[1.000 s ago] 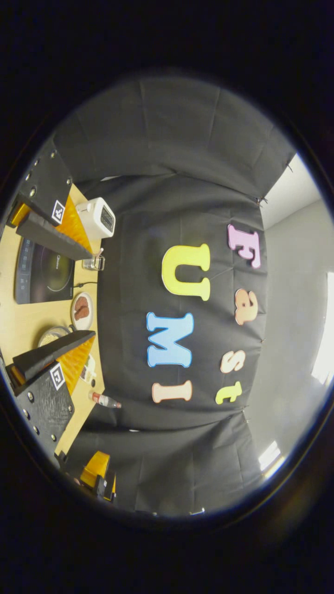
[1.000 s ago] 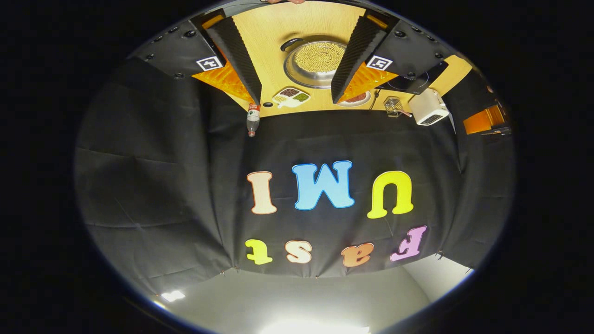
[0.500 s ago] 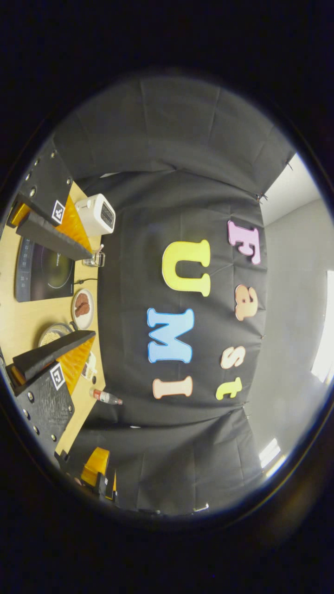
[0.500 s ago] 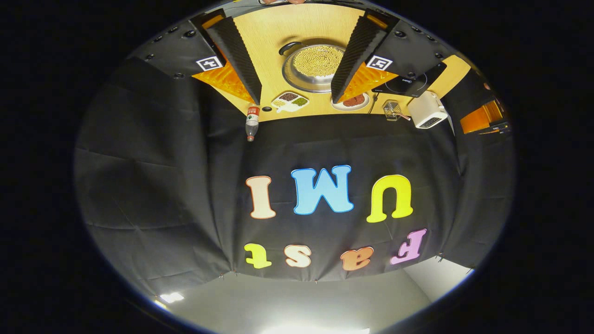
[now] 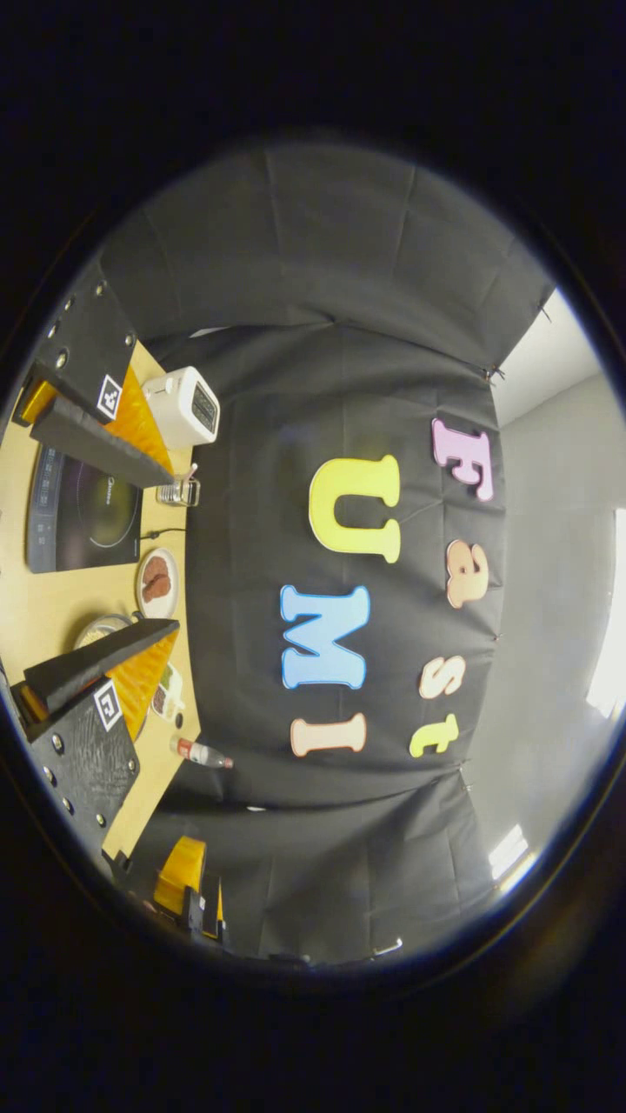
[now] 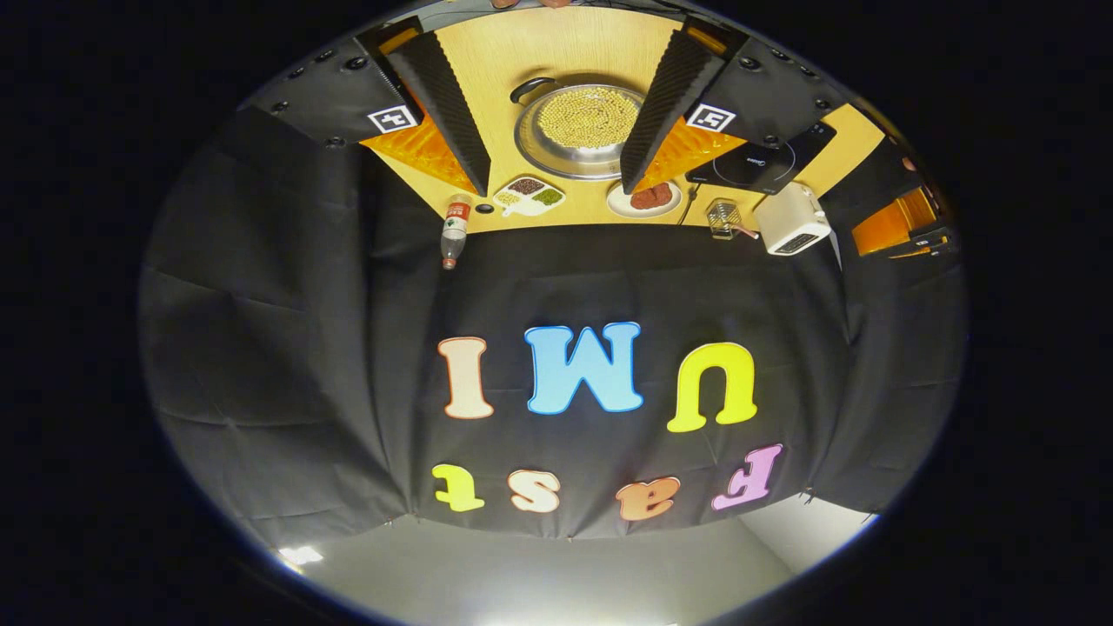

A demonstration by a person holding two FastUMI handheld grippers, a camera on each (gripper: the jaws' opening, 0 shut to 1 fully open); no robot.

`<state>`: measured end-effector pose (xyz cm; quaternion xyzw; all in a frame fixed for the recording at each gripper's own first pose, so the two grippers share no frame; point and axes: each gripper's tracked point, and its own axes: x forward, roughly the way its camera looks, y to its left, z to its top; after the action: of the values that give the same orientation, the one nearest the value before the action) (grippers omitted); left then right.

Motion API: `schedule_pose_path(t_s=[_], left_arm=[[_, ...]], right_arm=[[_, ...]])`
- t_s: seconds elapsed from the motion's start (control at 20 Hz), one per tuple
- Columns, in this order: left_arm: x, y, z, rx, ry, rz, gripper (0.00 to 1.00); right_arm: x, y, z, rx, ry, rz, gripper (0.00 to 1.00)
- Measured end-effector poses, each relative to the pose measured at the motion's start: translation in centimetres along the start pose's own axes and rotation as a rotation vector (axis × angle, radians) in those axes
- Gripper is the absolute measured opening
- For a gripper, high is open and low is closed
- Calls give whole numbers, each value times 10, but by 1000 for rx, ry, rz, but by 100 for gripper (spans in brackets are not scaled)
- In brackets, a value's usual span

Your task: First push the handle of the pot to place it horizontally, then grasp the pot with both hands and set it on the induction cooktop.

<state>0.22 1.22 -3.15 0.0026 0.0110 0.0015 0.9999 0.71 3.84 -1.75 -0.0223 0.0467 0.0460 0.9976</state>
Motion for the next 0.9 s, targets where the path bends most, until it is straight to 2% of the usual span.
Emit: schedule_pose_path(t_s=[0.05, 0.1, 0.15, 0.2, 0.3, 0.35, 0.45, 0.5, 0.55, 0.65, 0.7, 0.75, 0.8, 0.85, 0.9], left_arm=[[1, 1, -1, -6, 3, 2, 87], [2, 1, -3, -14, 8, 1, 87], [4, 1, -5, -19, 15, 1, 96], [6, 1, -9, -22, 23, 3, 96], [9, 4, -12, -23, 34, 10, 87], [10, 6, -12, -29, 35, 16, 87], [12, 9, -14, -48, 40, 21, 87], [14, 12, -16, -56, 45, 25, 92], [15, 15, -17, -62, 51, 31, 87], [15, 22, -21, -72, 58, 44, 87], [16, 25, -22, -78, 61, 48, 87], [18, 27, -25, -84, 64, 50, 87], [18, 30, -29, -88, 70, 54, 87], [20, 34, -28, -90, 73, 60, 87], [21, 37, -29, -93, 74, 64, 92]], right_arm=[[3, 2, 1, -4, 8, 7, 96], [8, 5, 1, -5, 13, 15, 93], [12, 8, 3, -3, 17, 24, 93], [17, 9, 4, -2, 22, 31, 93], [26, 12, 5, -7, 33, 42, 96], [31, 13, 6, -15, 40, 50, 93], [40, 14, 4, -28, 58, 62, 93], [44, 15, 2, -30, 72, 69, 93], [46, 16, 0, -29, 89, 71, 93], [54, 20, -5, -22, 128, 87, 92], [58, 23, -9, -22, 151, 97, 79], [60, 29, -13, -32, 173, 111, 73], [62, 31, -17, -45, 187, 114, 61], [65, 33, -21, -61, 201, 115, 58], [67, 35, -23, -72, 215, 120, 42]])
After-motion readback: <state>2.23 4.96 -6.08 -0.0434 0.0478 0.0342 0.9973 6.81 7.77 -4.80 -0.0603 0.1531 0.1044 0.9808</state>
